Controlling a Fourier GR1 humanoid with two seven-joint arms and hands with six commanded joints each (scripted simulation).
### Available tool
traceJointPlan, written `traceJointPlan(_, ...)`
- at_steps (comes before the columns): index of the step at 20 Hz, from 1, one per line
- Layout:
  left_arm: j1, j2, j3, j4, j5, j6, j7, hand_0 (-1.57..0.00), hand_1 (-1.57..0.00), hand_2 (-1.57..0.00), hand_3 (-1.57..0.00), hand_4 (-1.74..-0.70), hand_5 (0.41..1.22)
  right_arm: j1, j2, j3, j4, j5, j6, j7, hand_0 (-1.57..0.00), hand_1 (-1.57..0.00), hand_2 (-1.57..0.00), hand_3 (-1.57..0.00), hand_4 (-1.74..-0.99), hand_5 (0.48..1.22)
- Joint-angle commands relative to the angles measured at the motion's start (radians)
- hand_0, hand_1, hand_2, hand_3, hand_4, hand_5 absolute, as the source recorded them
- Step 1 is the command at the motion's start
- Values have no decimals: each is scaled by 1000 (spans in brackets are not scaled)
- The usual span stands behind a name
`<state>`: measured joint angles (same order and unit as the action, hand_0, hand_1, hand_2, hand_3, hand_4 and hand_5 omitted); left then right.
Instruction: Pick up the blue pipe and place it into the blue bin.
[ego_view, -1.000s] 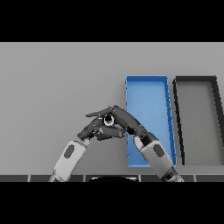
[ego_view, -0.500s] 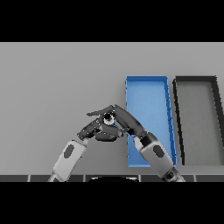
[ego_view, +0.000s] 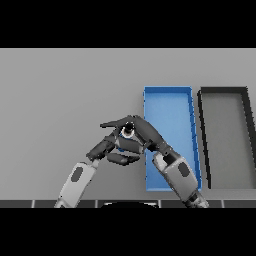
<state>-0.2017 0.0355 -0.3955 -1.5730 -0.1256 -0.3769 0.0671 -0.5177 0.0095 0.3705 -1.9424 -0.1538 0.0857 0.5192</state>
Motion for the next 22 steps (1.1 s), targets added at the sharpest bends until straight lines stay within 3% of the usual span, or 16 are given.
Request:
traceJointPlan(1,-6,-5,1,-3,6,-1,6,-16,-14,-14,-12,-913,470,-28,3,-17,-21,-36,-18,35,-1571,-1571,-1571,-1571,-1741,1221)
traceJointPlan(3,-11,-11,-5,-2,-6,7,13,-10,-9,-9,-8,-908,456,-110,-17,-80,-23,-108,-38,85,-1571,-1571,-1571,-1571,-1741,1221)
traceJointPlan(7,-29,-13,7,11,10,-4,42,-3,-3,-3,-3,-906,437,-312,-129,-194,12,-278,-94,82,-1571,-1571,-1571,-1571,-1741,1221)
traceJointPlan(12,-13,-1,0,-5,-2,-2,44,0,0,0,0,-892,428,-429,-316,-343,90,-251,-199,90,-1571,-1571,-1571,-1571,-1741,1221)
traceJointPlan(17,0,10,-3,-17,-9,1,19,1,1,1,1,-882,411,-336,-462,-422,170,-252,-228,89,-1571,-1571,-1571,-1571,-1741,1221)
traceJointPlan(22,-13,10,-4,-19,-13,3,27,1,1,1,1,-867,419,-90,-506,-446,106,-286,-268,89,-1571,-1571,-1571,-1571,-1741,1221)
